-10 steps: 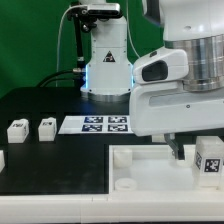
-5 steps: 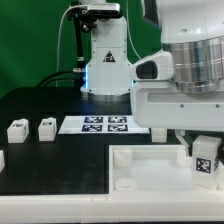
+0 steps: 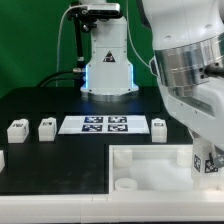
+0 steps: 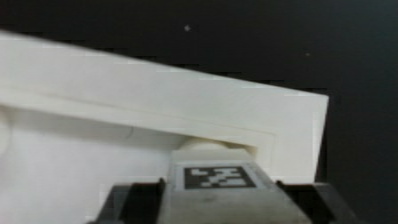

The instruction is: Assemble one leg

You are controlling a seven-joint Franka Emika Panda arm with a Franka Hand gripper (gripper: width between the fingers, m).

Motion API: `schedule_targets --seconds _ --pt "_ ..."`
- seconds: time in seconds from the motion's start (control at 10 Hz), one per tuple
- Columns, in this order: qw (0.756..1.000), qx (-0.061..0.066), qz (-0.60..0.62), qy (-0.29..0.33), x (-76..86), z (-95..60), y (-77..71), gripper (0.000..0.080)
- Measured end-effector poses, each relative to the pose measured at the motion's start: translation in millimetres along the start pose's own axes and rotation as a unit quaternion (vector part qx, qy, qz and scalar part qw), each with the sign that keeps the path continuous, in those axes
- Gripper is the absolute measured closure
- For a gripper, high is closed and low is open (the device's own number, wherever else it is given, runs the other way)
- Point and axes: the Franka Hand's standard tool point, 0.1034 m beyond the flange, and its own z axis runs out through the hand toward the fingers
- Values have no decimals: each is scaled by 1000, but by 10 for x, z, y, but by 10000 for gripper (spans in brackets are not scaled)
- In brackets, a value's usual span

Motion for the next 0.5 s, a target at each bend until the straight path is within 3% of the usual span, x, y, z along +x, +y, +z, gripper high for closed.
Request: schedule_targets --seconds 0.1,0.3,0.4,0.5 --pt "999 2 47 -6 -11 3 -2 504" --pt "1000 1 10 -6 -15 7 2 504" --pt "1000 -2 -7 -5 -20 12 14 424" --pt "997 -13 -76 -2 -29 16 39 273"
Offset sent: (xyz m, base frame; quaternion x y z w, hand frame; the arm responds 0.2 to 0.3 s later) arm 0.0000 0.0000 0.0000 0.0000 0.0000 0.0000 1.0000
